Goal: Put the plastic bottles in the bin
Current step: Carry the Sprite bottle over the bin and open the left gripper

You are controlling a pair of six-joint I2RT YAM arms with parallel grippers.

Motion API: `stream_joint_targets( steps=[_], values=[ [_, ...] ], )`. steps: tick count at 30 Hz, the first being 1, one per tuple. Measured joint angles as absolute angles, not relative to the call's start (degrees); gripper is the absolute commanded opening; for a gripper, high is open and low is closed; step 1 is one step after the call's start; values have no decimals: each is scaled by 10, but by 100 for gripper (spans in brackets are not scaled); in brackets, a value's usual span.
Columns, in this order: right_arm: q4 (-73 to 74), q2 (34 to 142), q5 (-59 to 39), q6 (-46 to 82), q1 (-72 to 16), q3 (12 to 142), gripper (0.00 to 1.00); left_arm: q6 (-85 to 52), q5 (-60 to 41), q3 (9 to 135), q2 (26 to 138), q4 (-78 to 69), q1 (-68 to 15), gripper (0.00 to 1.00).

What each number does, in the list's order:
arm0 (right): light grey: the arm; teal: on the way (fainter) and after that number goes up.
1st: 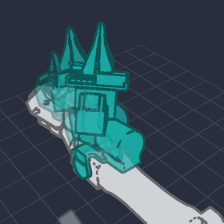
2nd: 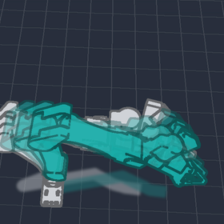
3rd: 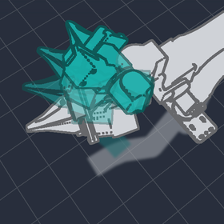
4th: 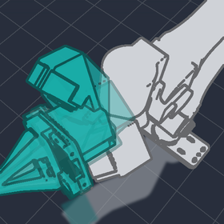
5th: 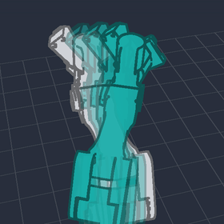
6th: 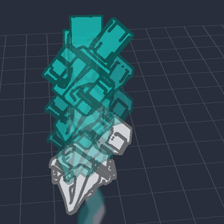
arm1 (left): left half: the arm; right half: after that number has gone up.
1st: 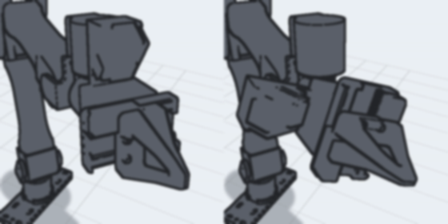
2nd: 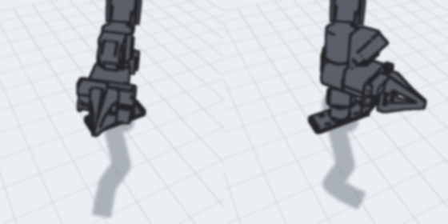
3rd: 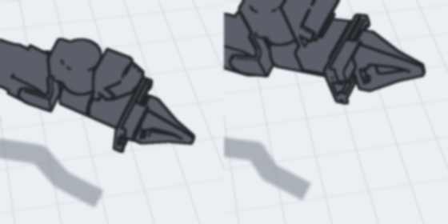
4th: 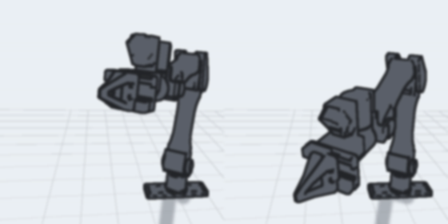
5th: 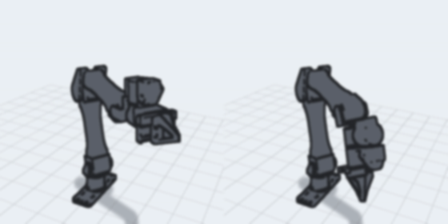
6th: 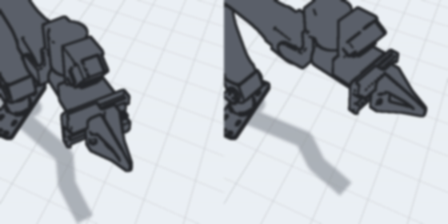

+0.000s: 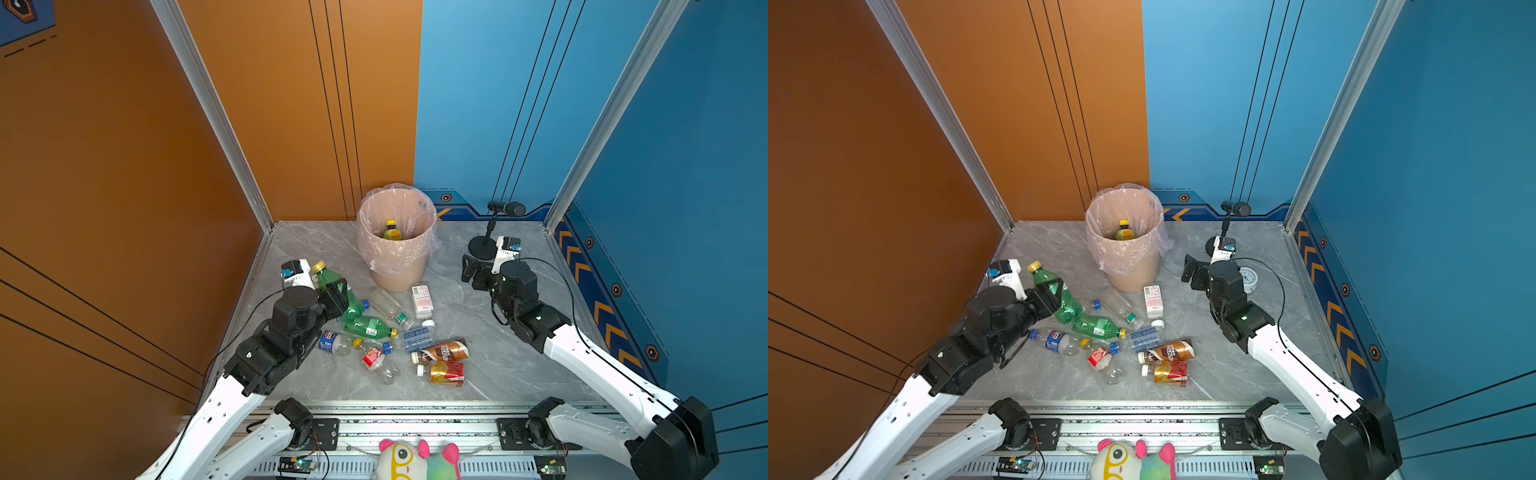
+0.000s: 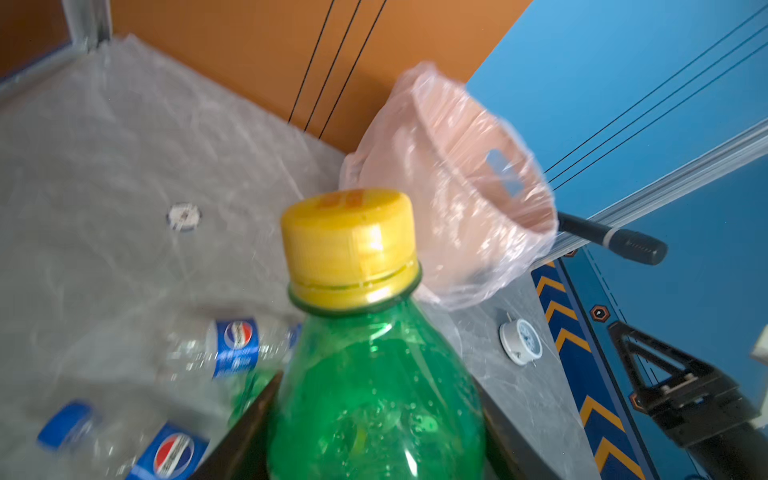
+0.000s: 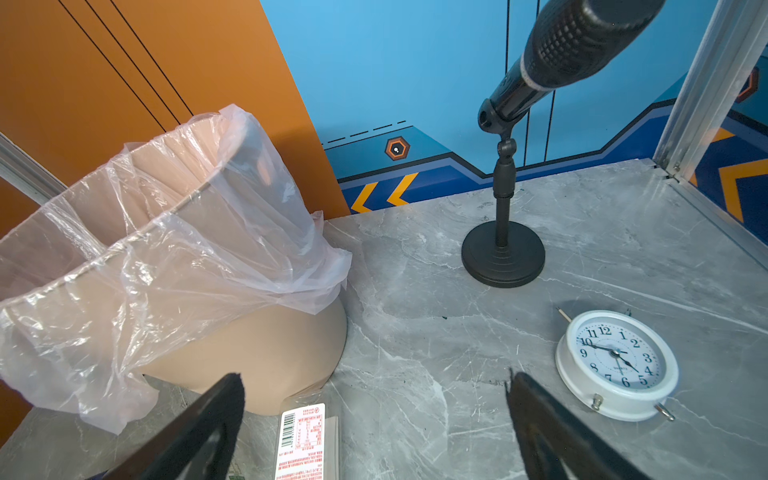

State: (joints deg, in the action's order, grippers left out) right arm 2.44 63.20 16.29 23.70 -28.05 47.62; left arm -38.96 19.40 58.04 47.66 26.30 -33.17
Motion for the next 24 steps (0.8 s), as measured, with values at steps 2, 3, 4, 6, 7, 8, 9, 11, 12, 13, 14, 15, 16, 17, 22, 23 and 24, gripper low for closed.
stream_joint_targets(
  steps=[2,3,4,6,7,8,9,11,12,13,14,15,16,17,22,23,24],
  values=[
    [21,623,163,241,-279,472,100,-333,193,641,542,222,-329,60],
    [21,618,163,241,-279,469,100,-313,189,666,571,205,-329,60],
    [20,612,163,243,-278,466,100,-291,183,698,609,190,-327,60],
    [19,601,163,245,-276,461,100,-253,169,756,678,164,-325,60],
    [17,596,163,246,-274,459,100,-234,160,787,712,156,-323,60],
    [15,591,163,246,-273,459,100,-215,152,822,748,151,-322,60],
    [15,588,163,248,-273,458,100,-202,147,848,775,145,-320,60],
    [13,582,163,253,-271,455,100,-173,134,916,839,138,-316,60],
    [11,580,162,256,-270,454,100,-164,128,940,862,136,-314,60],
    [9,579,161,258,-268,453,100,-154,121,974,892,134,-310,60],
    [8,578,158,261,-266,453,100,-145,114,1004,919,133,-306,60],
    [7,578,155,263,-265,452,100,-139,109,1030,942,133,-302,60],
    [6,576,152,266,-264,451,100,-131,102,1065,972,137,-298,60],
    [4,575,151,269,-263,451,100,-125,97,1096,999,138,-295,60],
    [3,568,150,271,-260,451,100,-107,69,1209,1110,160,-290,60],
    [0,565,149,271,-259,450,100,-105,65,1223,1127,165,-290,60],
    [-1,563,149,271,-258,449,100,-103,62,1235,1141,172,-289,60]
  ],
)
